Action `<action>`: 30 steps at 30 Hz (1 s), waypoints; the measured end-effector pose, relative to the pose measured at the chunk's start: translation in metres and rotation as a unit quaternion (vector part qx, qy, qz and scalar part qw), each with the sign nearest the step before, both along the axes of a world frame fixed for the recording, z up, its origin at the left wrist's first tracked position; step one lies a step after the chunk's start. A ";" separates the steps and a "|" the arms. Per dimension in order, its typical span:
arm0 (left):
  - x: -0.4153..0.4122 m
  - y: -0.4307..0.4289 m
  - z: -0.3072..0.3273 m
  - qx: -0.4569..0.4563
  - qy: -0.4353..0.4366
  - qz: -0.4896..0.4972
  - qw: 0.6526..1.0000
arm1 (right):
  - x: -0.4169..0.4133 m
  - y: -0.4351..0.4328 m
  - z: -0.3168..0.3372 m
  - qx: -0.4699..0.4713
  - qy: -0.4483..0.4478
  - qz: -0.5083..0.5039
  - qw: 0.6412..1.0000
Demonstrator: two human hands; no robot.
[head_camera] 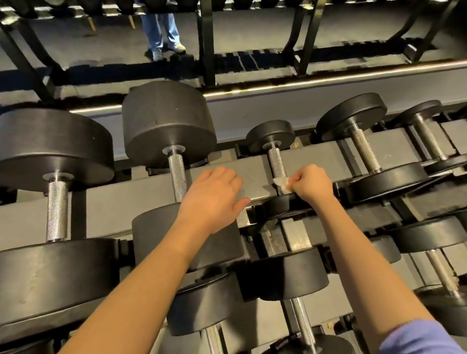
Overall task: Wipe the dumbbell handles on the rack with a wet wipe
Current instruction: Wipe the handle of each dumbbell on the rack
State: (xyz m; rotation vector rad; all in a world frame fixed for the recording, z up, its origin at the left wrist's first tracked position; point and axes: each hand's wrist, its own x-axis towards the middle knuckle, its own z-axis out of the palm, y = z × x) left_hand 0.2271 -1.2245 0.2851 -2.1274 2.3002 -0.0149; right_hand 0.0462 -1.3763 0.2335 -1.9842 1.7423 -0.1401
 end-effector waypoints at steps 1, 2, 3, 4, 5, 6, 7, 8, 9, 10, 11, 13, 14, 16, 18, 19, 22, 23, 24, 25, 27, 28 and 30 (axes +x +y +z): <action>0.000 0.000 0.000 0.000 0.001 -0.002 1.000 | -0.002 0.002 0.001 0.000 -0.002 -0.003 1.000; 0.000 0.000 0.001 0.000 0.002 -0.003 1.000 | -0.004 0.005 0.003 -0.013 -0.024 -0.016 1.000; 0.000 0.001 0.002 0.000 0.006 -0.004 1.000 | -0.005 0.011 0.006 -0.033 -0.068 -0.043 0.996; 0.000 0.001 0.002 0.000 0.012 -0.004 1.000 | -0.006 0.020 0.009 -0.059 -0.123 -0.075 0.988; -0.001 0.002 0.002 0.000 0.015 -0.004 1.000 | -0.007 0.030 0.014 -0.083 -0.171 -0.107 0.976; -0.001 0.002 0.002 -0.001 0.017 -0.007 1.000 | -0.009 0.041 0.019 -0.103 -0.205 -0.130 0.965; -0.001 0.002 0.003 -0.003 0.019 -0.013 1.000 | -0.011 0.053 0.023 -0.112 -0.228 -0.149 0.956; -0.002 0.002 0.003 -0.005 0.020 -0.018 1.000 | -0.015 0.065 0.027 -0.117 -0.246 -0.161 0.949; -0.002 0.003 0.004 -0.007 0.020 -0.024 0.999 | -0.019 0.077 0.030 -0.117 -0.263 -0.173 0.942; -0.002 0.003 0.004 -0.010 0.024 -0.031 0.999 | -0.025 0.090 0.032 -0.113 -0.279 -0.186 0.935; -0.003 0.005 0.003 -0.016 0.032 -0.037 0.999 | -0.031 0.102 0.032 -0.107 -0.288 -0.196 0.931; -0.006 0.013 0.000 -0.031 0.073 -0.037 0.996 | -0.048 0.131 0.029 -0.104 -0.287 -0.203 0.930; -0.010 0.022 -0.003 -0.049 0.099 -0.041 0.993 | -0.057 0.146 0.025 -0.103 -0.284 -0.201 0.932; -0.023 0.042 -0.013 -0.100 0.132 -0.059 0.984 | -0.074 0.176 0.016 -0.096 -0.274 -0.202 0.935; -0.035 0.059 -0.025 -0.138 0.143 -0.074 0.977 | -0.091 0.204 0.006 -0.079 -0.276 -0.209 0.935; -0.041 0.066 -0.028 -0.140 0.152 -0.083 0.975 | -0.099 0.215 0.000 -0.068 -0.275 -0.211 0.936; -0.055 0.082 -0.038 -0.125 0.156 -0.109 0.974 | -0.120 0.237 -0.018 -0.044 -0.271 -0.221 0.936; -0.061 0.086 -0.041 -0.111 0.149 -0.116 0.976 | -0.125 0.241 -0.023 -0.036 -0.275 -0.225 0.934; -0.069 0.089 -0.044 -0.098 0.143 -0.123 0.977 | -0.128 0.245 -0.028 -0.030 -0.274 -0.227 0.934; -0.078 0.092 -0.048 -0.076 0.147 -0.124 0.979 | -0.131 0.249 -0.034 -0.024 -0.273 -0.229 0.934; -0.099 0.097 -0.062 -0.014 0.170 -0.108 0.979 | -0.136 0.256 -0.049 -0.014 -0.266 -0.230 0.936; -0.108 0.099 -0.072 0.011 0.181 -0.097 0.979 | -0.139 0.259 -0.058 -0.009 -0.262 -0.232 0.937; -0.126 0.099 -0.097 0.041 0.201 -0.075 0.976 | -0.144 0.265 -0.079 0.003 -0.253 -0.238 0.938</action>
